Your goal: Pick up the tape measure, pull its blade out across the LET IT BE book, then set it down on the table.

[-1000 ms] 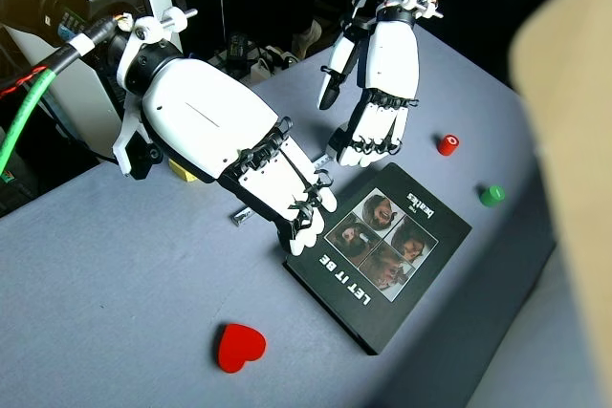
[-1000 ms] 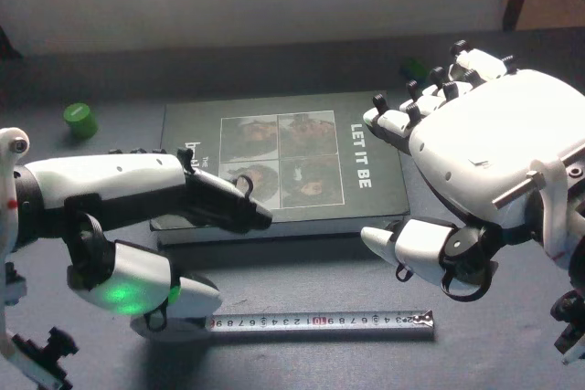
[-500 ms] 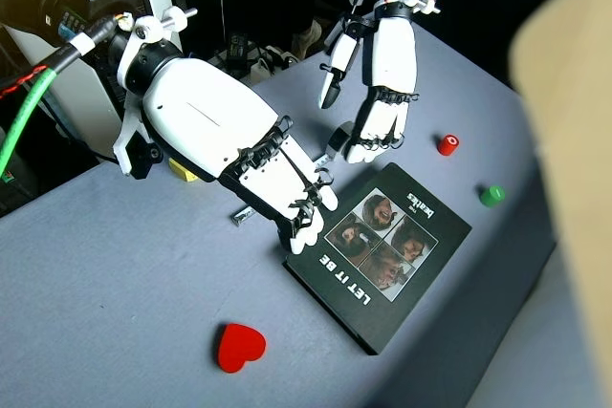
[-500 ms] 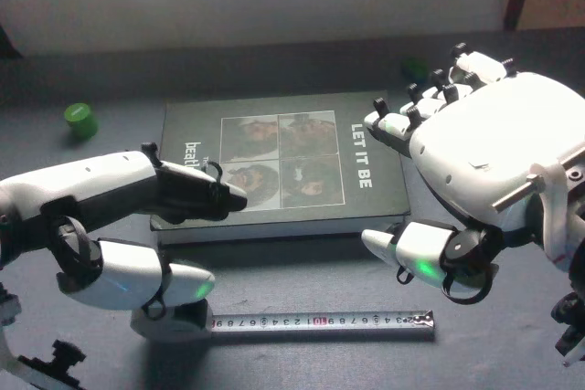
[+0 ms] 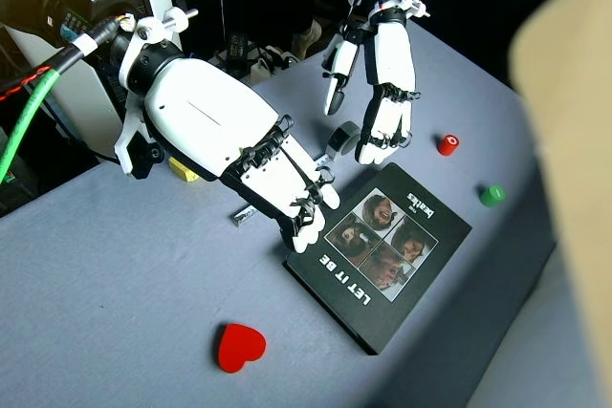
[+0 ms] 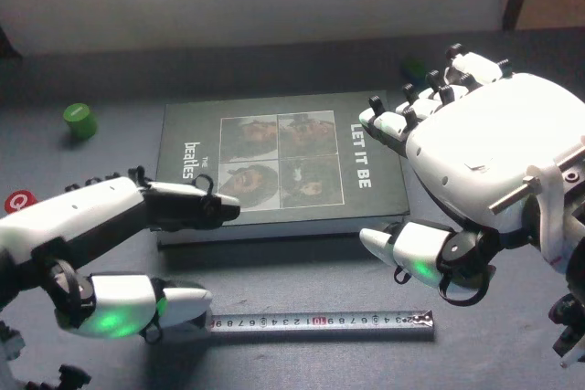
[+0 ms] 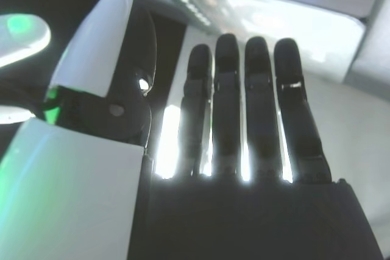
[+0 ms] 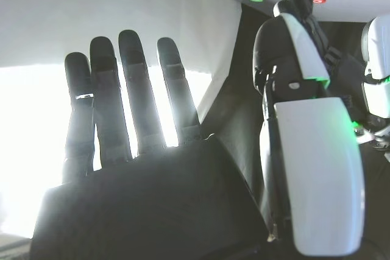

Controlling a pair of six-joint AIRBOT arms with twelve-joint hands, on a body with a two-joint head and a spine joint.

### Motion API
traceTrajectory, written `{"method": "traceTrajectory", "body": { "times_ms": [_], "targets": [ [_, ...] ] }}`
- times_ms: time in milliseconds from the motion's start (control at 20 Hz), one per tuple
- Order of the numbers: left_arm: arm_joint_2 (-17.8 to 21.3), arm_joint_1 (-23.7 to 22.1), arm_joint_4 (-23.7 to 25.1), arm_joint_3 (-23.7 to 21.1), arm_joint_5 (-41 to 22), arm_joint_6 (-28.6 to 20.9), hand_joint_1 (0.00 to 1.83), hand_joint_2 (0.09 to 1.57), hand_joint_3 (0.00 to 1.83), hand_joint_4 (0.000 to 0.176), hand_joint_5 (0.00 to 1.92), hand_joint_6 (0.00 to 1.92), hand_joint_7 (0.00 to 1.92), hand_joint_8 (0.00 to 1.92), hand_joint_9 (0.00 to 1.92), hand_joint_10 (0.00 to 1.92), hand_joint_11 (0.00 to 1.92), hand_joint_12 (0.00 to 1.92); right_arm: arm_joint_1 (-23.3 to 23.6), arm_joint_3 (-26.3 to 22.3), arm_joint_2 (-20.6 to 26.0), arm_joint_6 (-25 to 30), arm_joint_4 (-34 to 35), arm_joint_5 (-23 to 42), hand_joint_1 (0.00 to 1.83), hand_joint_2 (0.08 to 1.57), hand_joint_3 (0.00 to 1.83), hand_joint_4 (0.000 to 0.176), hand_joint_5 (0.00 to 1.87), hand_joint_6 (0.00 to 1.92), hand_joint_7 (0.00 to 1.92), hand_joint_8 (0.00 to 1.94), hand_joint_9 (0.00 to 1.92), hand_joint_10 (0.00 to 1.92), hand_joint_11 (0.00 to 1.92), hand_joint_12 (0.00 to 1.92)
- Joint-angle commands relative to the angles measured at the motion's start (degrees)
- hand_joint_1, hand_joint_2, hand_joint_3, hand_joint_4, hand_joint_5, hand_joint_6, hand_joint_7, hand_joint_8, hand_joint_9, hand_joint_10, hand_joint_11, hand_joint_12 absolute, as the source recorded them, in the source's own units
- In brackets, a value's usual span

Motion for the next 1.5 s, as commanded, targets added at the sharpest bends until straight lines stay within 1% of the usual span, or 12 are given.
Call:
{"method": "traceTrajectory", "body": {
  "times_ms": [0, 50, 350, 500, 750, 1050, 1450],
  "targets": [
    [-0.07, -0.18, 0.27, 0.41, -7.63, -0.62, 0.97, 1.15, 0.0, 0.0, 0.44, 0.0, 0.48, 0.0, 0.43, 0.0, 0.14, 0.84, 0.43, -0.24, 0.18, 0.07, -5.37, 1.97, 0.29, 1.16, 0.0, 0.056, 0.26, 0.0, 0.39, 0.0, 0.36, 0.0, 0.0, 0.91],
    [-0.26, 0.48, 0.28, 0.68, -8.46, -0.62, 0.97, 1.15, 0.0, 0.0, 0.44, 0.0, 0.48, 0.0, 0.43, 0.0, 0.13, 0.83, 0.43, -0.24, 0.18, 0.08, -5.38, 1.97, 0.28, 1.16, 0.0, 0.056, 0.25, 0.0, 0.38, 0.0, 0.36, 0.0, 0.0, 0.88],
    [-1.28, 3.73, 0.21, 2.37, -9.83, -0.62, 0.97, 1.16, 0.0, 0.0, 0.44, 0.0, 0.48, 0.0, 0.44, 0.0, 0.09, 0.83, 0.43, -0.24, 0.18, 0.17, -5.4, 1.97, 0.28, 1.16, 0.0, 0.057, 0.26, 0.0, 0.38, 0.0, 0.36, 0.0, 0.0, 0.9],
    [-2.17, 5.85, -0.1, 3.04, -12.46, -0.62, 0.97, 1.16, 0.0, 0.0, 0.44, 0.0, 0.47, 0.0, 0.43, 0.0, 0.08, 0.82, 0.41, -0.24, 0.17, 0.18, -5.42, 1.96, 0.28, 1.17, 0.0, 0.056, 0.28, 0.0, 0.39, 0.0, 0.38, 0.0, 0.0, 0.92],
    [-3.01, 8.32, -0.1, 3.63, -14.11, -0.75, 0.97, 1.16, 0.0, 0.0, 0.45, 0.0, 0.48, 0.0, 0.44, 0.0, 0.09, 0.83, 0.37, -0.25, 0.14, 0.2, -5.44, 1.95, 0.28, 1.17, 0.0, 0.055, 0.28, 0.0, 0.39, 0.0, 0.37, 0.0, 0.0, 0.91],
    [-3.66, 10.74, 0.15, 4.18, -15.65, -0.74, 0.97, 1.16, 0.0, 0.0, 0.46, 0.01, 0.49, 0.0, 0.45, 0.0, 0.08, 0.84, 0.36, -0.25, 0.11, 0.25, -5.44, 1.93, 0.28, 1.17, 0.0, 0.056, 0.25, 0.0, 0.41, 0.01, 0.37, 0.0, 0.0, 0.91],
    [-5.13, 12.65, 0.21, 4.73, -15.82, 0.24, 0.97, 1.16, 0.0, 0.0, 0.46, 0.0, 0.49, 0.0, 0.44, 0.0, 0.09, 0.85, 0.32, -0.25, 0.06, 0.25, -5.45, 1.85, 0.28, 1.17, 0.0, 0.056, 0.25, 0.0, 0.4, 0.0, 0.37, 0.0, 0.0, 0.91]
  ]
}}
